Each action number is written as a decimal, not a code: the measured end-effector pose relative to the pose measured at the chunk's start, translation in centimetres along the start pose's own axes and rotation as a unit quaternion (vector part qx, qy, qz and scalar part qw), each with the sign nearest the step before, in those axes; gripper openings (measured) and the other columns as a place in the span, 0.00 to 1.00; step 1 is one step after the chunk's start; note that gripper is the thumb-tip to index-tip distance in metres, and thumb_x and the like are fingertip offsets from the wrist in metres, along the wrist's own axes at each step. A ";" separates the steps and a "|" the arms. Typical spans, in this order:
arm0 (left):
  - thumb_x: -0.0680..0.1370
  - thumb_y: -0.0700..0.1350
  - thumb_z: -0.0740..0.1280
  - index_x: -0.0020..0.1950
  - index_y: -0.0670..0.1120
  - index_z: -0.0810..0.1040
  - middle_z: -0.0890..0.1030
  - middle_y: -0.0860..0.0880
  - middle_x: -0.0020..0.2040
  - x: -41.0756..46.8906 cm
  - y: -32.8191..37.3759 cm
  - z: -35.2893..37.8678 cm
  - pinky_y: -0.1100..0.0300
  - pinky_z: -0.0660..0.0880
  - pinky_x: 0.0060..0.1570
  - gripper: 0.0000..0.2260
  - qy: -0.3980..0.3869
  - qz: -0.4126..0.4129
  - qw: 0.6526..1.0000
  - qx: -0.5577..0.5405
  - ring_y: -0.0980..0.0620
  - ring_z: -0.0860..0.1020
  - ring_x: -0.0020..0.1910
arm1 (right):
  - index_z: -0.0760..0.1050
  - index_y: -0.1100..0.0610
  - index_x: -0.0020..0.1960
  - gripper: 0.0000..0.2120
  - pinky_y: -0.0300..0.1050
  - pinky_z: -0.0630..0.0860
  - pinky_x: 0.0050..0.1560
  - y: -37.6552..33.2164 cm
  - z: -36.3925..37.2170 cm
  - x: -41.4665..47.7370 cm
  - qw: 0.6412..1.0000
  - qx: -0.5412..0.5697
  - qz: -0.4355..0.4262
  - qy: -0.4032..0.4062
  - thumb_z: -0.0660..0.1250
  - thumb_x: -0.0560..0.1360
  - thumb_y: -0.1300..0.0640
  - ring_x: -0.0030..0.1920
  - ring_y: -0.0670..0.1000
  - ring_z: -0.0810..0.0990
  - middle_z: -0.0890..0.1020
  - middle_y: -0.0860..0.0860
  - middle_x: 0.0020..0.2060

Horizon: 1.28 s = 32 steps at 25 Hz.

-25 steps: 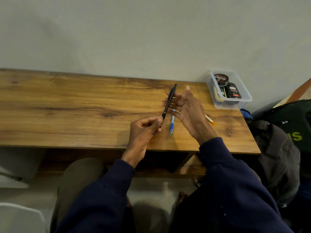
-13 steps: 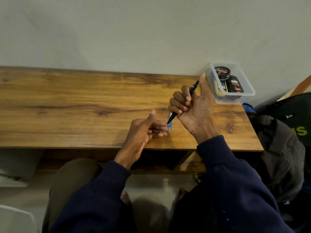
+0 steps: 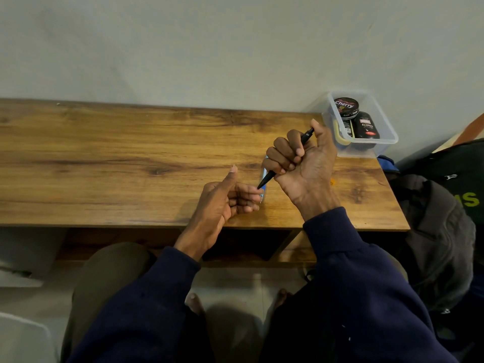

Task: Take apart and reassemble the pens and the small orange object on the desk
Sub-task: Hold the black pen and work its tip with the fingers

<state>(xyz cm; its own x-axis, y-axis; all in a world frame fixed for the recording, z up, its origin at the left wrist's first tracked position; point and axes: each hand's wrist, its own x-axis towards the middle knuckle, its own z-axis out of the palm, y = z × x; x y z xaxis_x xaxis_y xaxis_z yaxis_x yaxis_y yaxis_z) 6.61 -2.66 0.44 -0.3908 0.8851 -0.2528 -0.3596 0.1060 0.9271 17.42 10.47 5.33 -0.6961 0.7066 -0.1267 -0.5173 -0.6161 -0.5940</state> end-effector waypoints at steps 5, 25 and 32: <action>0.86 0.55 0.59 0.45 0.41 0.87 0.88 0.39 0.45 0.0 0.0 0.1 0.62 0.82 0.40 0.24 0.008 0.000 1.000 -0.001 0.47 0.86 0.40 | 0.62 0.54 0.25 0.30 0.42 0.50 0.29 0.3 0.1 -0.1 1.000 -0.002 -0.004 0.003 0.54 0.81 0.40 0.26 0.46 0.51 0.53 0.48 0.24; 0.85 0.55 0.59 0.46 0.38 0.86 0.87 0.39 0.43 0.1 -0.2 -0.1 0.62 0.81 0.38 0.25 0.005 0.000 1.000 -0.008 0.48 0.85 0.38 | 0.61 0.54 0.25 0.29 0.40 0.52 0.25 -0.2 0.1 -0.2 0.999 0.014 -0.029 0.023 0.53 0.81 0.42 0.26 0.47 0.51 0.54 0.47 0.22; 0.84 0.56 0.60 0.45 0.39 0.87 0.87 0.39 0.43 0.1 -0.1 -0.2 0.62 0.81 0.39 0.25 0.007 -0.001 1.000 -0.008 0.48 0.85 0.38 | 0.62 0.54 0.25 0.29 0.40 0.52 0.26 -0.1 0.2 -0.3 0.999 0.012 -0.032 0.024 0.52 0.81 0.43 0.26 0.46 0.50 0.52 0.48 0.24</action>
<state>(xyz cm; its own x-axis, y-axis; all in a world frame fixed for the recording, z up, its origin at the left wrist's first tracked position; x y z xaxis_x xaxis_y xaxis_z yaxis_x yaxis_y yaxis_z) 6.50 -2.71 0.24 -0.4023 0.8779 -0.2598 -0.3741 0.1014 0.9218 17.58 10.24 5.54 -0.6366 0.7607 -0.1265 -0.5725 -0.5761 -0.5834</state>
